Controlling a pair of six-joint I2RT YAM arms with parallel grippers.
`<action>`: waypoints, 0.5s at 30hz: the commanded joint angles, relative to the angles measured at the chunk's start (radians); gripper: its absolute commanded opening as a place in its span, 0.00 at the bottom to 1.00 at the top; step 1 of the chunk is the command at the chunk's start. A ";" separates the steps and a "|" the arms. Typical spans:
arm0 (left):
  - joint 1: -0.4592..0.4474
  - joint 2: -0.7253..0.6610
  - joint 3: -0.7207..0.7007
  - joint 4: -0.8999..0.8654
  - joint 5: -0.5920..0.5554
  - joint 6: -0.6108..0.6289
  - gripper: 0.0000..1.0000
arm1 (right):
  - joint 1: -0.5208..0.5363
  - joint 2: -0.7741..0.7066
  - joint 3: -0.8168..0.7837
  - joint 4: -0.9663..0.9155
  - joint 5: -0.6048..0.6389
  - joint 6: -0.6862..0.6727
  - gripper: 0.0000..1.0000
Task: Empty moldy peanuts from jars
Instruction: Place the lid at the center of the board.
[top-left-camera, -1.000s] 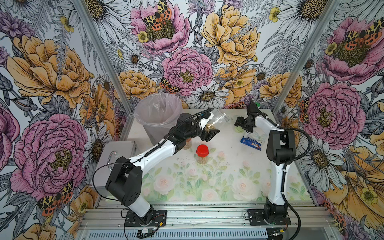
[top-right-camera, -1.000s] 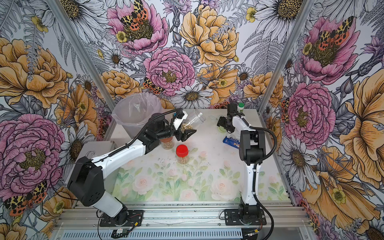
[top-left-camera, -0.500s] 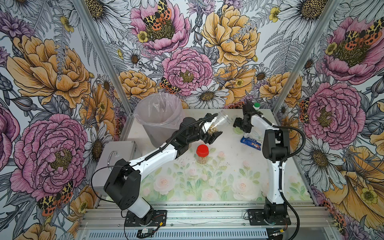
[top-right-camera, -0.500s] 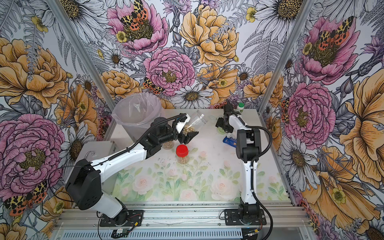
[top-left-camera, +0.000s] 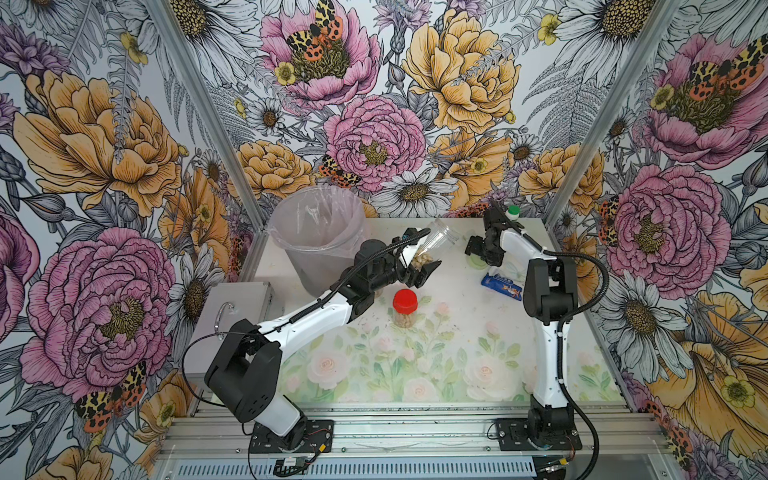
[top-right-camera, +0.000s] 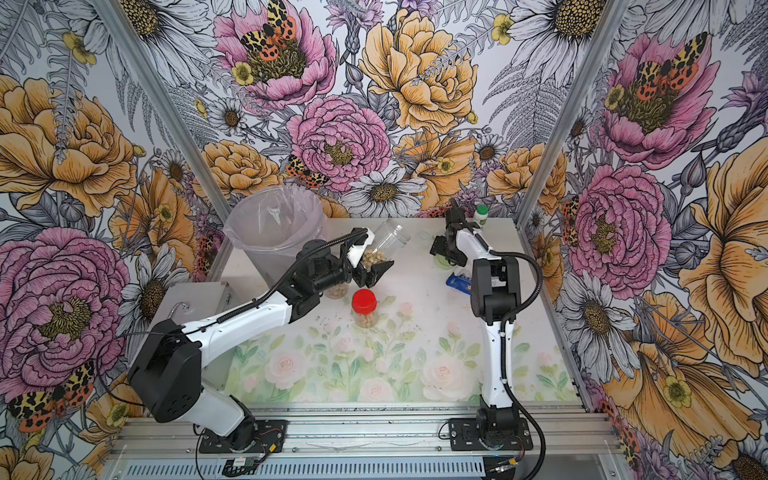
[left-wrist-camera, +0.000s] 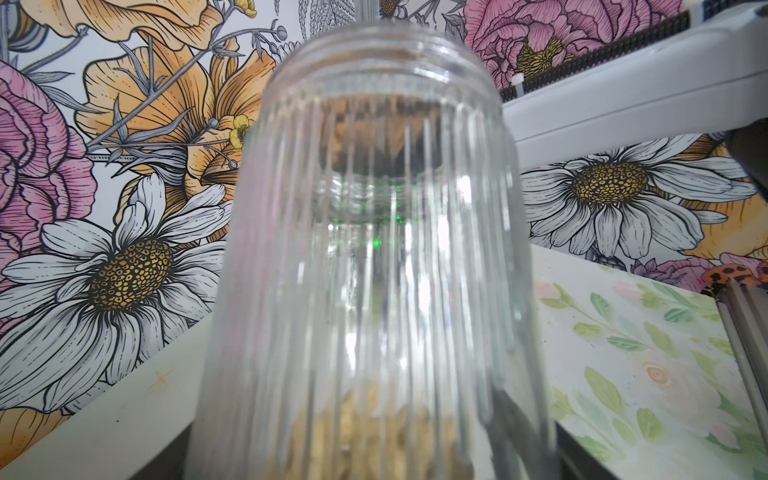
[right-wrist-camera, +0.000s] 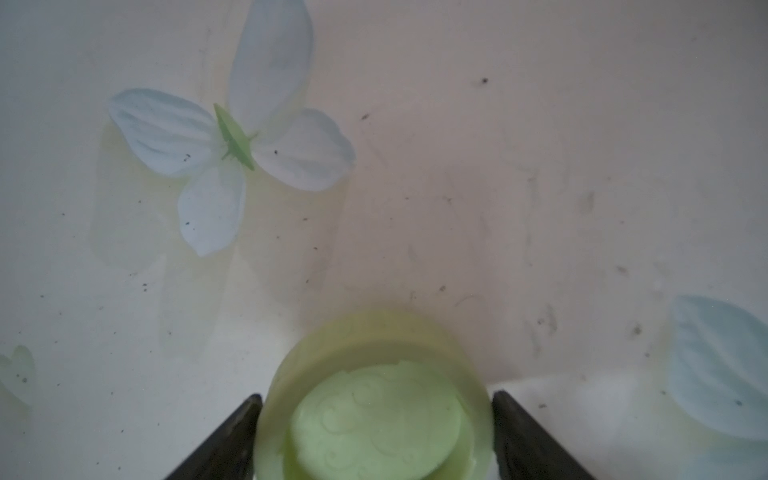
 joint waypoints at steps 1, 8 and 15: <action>0.030 -0.094 0.018 0.046 -0.014 0.005 0.05 | 0.010 0.011 0.010 -0.016 0.001 -0.004 0.88; 0.104 -0.184 0.073 -0.154 -0.021 0.064 0.05 | 0.011 -0.022 0.004 -0.006 0.038 0.007 0.99; 0.211 -0.238 0.236 -0.454 -0.096 0.143 0.05 | 0.011 -0.100 -0.026 0.037 0.055 0.009 0.99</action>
